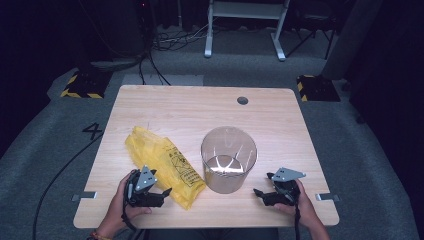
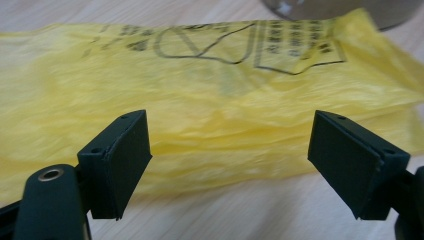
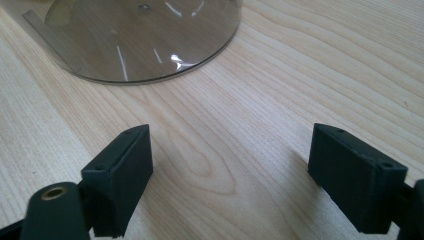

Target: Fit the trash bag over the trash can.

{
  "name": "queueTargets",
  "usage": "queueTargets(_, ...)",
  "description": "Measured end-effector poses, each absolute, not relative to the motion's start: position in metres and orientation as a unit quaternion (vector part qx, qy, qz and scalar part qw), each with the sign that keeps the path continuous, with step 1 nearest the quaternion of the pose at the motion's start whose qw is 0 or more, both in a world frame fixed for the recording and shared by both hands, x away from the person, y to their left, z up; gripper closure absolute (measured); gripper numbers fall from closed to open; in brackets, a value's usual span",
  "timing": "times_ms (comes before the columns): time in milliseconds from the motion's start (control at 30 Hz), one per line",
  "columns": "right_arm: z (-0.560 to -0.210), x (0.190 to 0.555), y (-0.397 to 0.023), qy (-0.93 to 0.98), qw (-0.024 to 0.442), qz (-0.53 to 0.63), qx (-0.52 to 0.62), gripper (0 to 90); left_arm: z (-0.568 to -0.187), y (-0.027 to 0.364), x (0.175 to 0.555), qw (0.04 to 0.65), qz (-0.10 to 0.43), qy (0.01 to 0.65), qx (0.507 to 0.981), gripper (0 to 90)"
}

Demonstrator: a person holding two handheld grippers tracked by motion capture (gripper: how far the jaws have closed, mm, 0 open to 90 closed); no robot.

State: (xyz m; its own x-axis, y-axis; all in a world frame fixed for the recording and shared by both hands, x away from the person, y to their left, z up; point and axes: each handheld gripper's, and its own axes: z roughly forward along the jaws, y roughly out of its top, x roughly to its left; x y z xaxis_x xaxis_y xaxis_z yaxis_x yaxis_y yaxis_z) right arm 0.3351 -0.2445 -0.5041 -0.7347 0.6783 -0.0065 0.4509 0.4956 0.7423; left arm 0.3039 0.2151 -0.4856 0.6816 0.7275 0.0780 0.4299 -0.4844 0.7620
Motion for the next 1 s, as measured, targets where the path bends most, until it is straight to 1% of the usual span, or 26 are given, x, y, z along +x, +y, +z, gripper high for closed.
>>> queueTargets(200,-0.504,0.335,-0.244,0.851,0.151,0.377,0.332,18.1,-0.485,0.232,0.310,0.382,0.199,0.378,0.820,17.1)
queueTargets(267,-0.504,0.335,-0.244,0.851,0.151,0.377,0.332,18.1,-0.486,0.234,0.312,0.378,0.202,0.392,0.814,17.2)
queueTargets(367,-0.504,0.335,-0.244,0.851,0.151,0.377,0.332,18.1,-0.489,0.234,0.315,0.374,0.202,0.424,0.800,19.8)
queueTargets(533,-0.504,0.335,-0.245,0.851,0.151,0.377,0.332,18.1,-0.494,0.232,0.321,0.363,0.206,0.456,0.786,19.1)
queueTargets(667,-0.504,0.335,-0.244,0.851,0.151,0.377,0.332,18.1,-0.499,0.229,0.324,0.348,0.215,0.469,0.782,17.0)
queueTargets(767,-0.504,0.335,-0.244,0.851,0.151,0.376,0.333,17.3,-0.501,0.229,0.326,0.353,0.216,0.475,0.776,16.0)
queueTargets(1000,-0.504,0.335,-0.244,0.851,0.154,0.376,0.333,17.1,-0.502,0.231,0.335,0.369,0.196,0.495,0.762,15.9)
